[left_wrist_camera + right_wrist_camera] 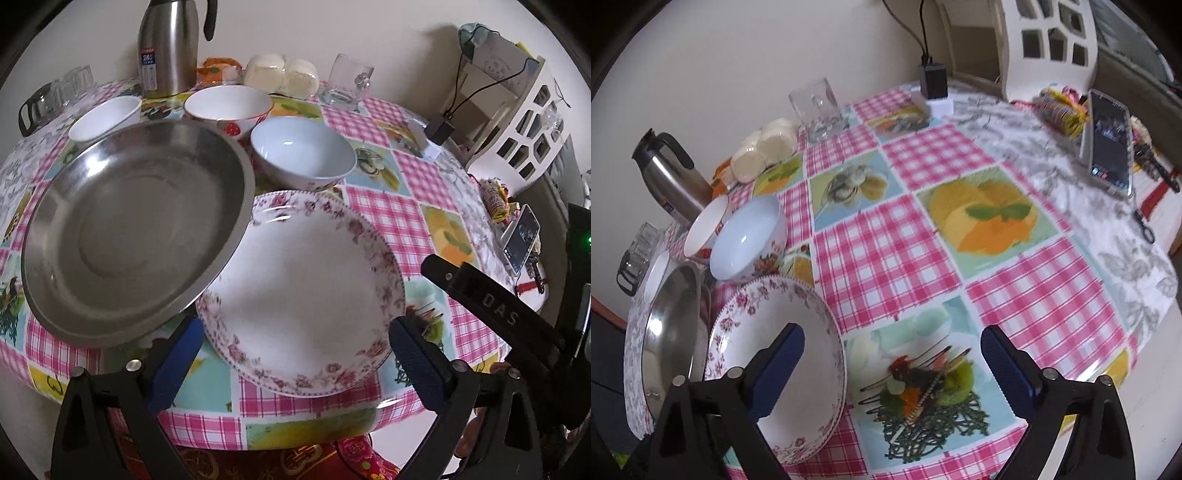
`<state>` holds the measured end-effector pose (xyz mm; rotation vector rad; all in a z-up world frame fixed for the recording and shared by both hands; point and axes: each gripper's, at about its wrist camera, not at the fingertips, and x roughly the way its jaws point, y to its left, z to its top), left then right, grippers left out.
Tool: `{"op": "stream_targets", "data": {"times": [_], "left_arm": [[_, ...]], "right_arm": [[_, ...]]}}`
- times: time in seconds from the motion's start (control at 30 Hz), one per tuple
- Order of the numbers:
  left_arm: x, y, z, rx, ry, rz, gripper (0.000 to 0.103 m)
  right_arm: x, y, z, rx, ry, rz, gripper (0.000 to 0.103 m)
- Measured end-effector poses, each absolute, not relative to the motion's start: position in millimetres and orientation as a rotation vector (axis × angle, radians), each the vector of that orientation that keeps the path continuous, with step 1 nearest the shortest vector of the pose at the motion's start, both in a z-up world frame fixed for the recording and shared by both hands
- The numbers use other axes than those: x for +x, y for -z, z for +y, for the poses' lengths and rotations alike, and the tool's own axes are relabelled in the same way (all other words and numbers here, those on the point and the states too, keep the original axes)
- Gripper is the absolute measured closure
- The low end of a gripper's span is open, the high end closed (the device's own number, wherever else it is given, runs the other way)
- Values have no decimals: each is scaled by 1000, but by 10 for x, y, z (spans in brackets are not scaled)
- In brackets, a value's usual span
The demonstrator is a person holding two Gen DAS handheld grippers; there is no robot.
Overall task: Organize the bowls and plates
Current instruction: 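Move the right gripper to the floral-rimmed white plate and grasp its rim, then lift the floral-rimmed plate with the right gripper toward the steel basin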
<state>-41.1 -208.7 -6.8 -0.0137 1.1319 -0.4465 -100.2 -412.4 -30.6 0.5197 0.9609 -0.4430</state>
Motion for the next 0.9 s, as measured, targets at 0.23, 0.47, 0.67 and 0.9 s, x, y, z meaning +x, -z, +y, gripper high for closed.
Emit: {"op": "stream_targets", "data": {"times": [0.23,0.47,0.67,0.9], "left_arm": [[-405,197,-1983,-39,404,1167,5],[-314,368,-1844,-61,327,1210,5],[-242,491,-1771,-69,289,1236,13],[-187,555,-1747,-90,289,1249,34]], "right_arm": [[-882,546,-4020,536,415,1035,14],[-814,619,-3938,533,385,1053,16],[-768,642,-3916,547,371,1043,37],[-748,664,-3916,564,351,1022,66]]}}
